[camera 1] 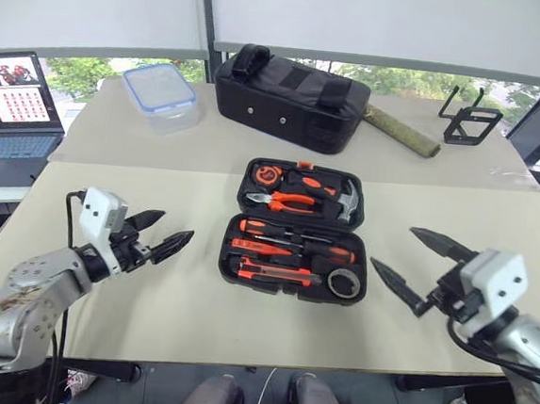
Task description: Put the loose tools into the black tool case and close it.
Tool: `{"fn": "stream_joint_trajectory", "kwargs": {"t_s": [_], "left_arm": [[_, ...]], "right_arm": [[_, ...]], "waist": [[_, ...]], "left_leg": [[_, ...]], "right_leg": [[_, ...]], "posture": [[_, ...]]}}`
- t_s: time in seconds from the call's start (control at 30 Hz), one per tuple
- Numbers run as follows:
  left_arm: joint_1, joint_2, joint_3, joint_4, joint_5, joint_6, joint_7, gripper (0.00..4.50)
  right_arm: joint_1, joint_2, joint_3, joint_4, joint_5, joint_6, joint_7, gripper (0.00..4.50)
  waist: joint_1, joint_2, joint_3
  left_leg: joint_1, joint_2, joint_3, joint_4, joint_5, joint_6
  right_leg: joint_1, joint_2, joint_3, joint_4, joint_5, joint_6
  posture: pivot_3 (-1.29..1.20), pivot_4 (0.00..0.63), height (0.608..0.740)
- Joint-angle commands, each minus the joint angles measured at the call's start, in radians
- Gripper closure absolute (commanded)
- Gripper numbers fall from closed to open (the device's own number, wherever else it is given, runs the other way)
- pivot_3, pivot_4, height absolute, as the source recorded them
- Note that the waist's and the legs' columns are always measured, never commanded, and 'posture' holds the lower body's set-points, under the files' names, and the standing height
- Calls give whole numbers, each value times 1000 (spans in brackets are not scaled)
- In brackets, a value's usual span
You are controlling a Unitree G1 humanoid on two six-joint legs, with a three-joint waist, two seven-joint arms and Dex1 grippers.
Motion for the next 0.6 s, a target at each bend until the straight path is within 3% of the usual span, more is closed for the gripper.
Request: {"fn": "stream_joint_trajectory", "kwargs": {"t_s": [0.03, 0.23, 0.33, 0.43, 0.6], "left_arm": [[-141, 27, -23, 90, -43, 94, 13, 36], [-458, -14, -186, 289, -45, 277, 28, 36], [-603, -72, -269, 433, 12, 278, 45, 36], [-735, -142, -320, 589, 59, 259, 53, 36], [-888, -237, -372, 858, 165, 150, 58, 36]], "right_arm": [[-140, -24, -6, 64, 80, 182, -108, 162], [-507, -26, 141, 273, 104, 416, -190, 162], [-673, 1, 210, 428, 78, 494, -221, 162], [-812, 32, 280, 598, 25, 525, -237, 162], [-958, 71, 381, 838, -86, 478, -227, 162]], "waist": [[0, 0, 0], [1, -2, 1], [-5, -2, 1], [-8, -3, 1], [-11, -3, 1]], "left_leg": [[0, 0, 0, 0, 0, 0], [0, -1, 0, 0, 2, 0], [-2, -1, 0, -2, 4, 3], [-14, -1, 0, 0, 4, 3], [-19, -1, 0, 2, 5, 3]], "right_leg": [[2, 0, 0, 0, 0, 0], [1, -2, -1, 0, 0, 0], [-2, -6, -1, 0, 0, -1], [-13, -7, -2, 1, 0, -1], [-16, -8, -4, 3, 1, -1]], "posture": [[0, 150, 715], [0, 150, 715], [0, 150, 715], [0, 150, 715], [0, 150, 715]]}}
